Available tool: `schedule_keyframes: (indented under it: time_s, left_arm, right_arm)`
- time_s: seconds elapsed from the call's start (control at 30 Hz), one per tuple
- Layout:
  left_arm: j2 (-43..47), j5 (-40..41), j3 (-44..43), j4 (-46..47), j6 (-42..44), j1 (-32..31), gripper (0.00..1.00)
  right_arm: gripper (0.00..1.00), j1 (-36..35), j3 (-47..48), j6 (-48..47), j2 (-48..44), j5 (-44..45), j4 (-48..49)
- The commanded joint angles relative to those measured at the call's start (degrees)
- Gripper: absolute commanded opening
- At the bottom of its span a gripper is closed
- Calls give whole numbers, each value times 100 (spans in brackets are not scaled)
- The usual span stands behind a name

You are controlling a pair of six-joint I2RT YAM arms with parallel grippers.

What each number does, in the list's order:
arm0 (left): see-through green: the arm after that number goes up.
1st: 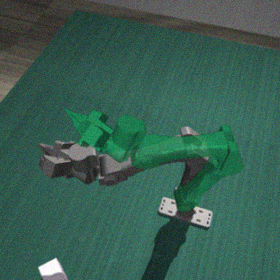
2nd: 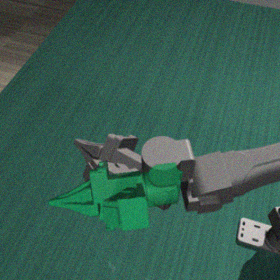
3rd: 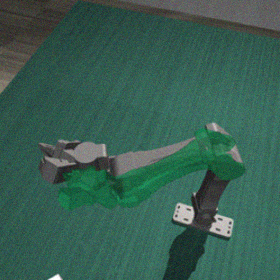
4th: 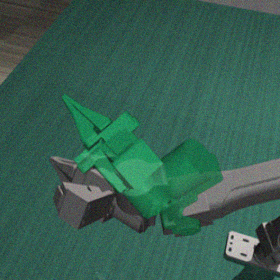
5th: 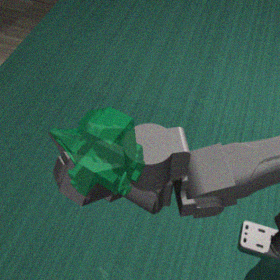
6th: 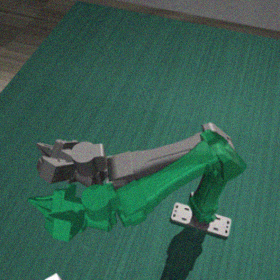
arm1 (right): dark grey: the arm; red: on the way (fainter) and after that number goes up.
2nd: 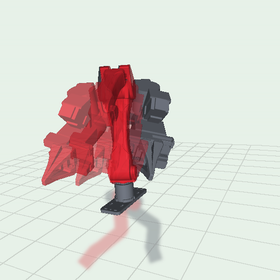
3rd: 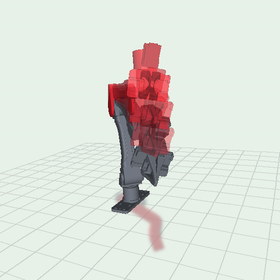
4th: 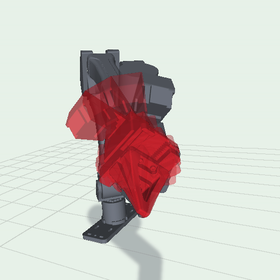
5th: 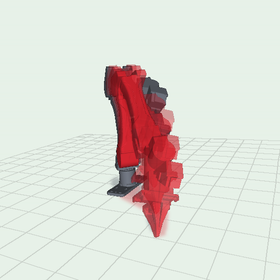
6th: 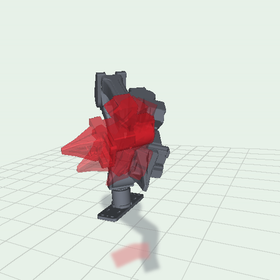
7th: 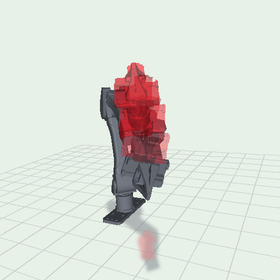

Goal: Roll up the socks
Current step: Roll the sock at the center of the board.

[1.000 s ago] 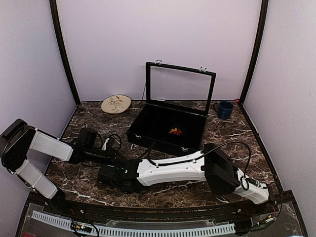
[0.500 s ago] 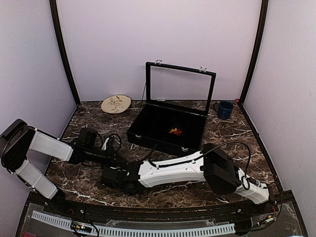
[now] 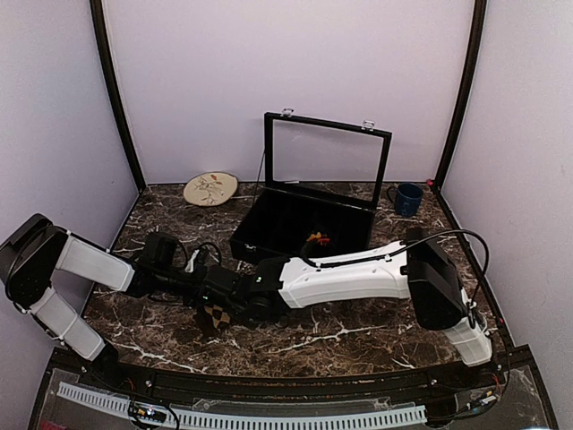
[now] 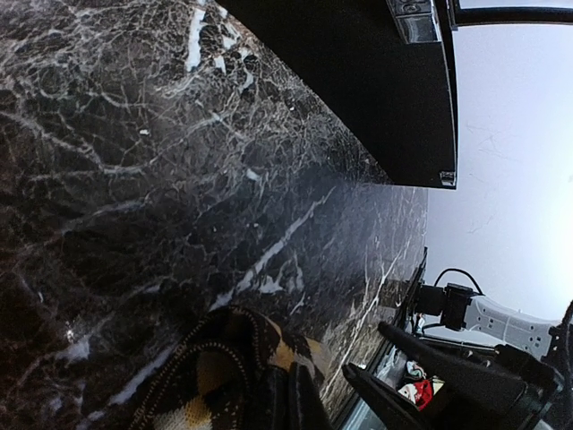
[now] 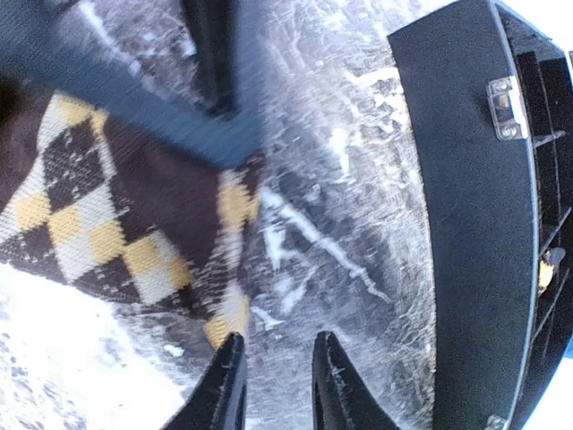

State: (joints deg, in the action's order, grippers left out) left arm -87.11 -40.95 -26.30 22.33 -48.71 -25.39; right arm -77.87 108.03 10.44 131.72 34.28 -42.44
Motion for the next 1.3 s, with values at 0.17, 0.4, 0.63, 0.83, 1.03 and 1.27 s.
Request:
schedule_keyframes:
  time_s: [0.17,0.4,0.63,0.83,1.03,1.27]
  left_arm:
    - [-3,76,-138,12,209,2,0]
    - [69,206,-116,-197,436,-1,0]
    - [125,450,-199,-579,725,6,0]
    - [129,604,-302,-838,901,3,0]
    - [166,718,-368,-1133,1106,0,0]
    - [220,793,-358,-1290,1204,3,0]
  right_arm:
    - [38,144,-421,575,-560,-659,510]
    - [48,509,-1391,1450,-1315,-1406,1382]
    - [49,775,-2188,2039,-1667,-2078,2408]
    - [50,933,-2590,2460,-1553,-2598,3216]
    - [51,1167,-3143,3029,-1468,-3075,4262]
    - [52,1274,-3248,3458,-1200,-3408,4826]
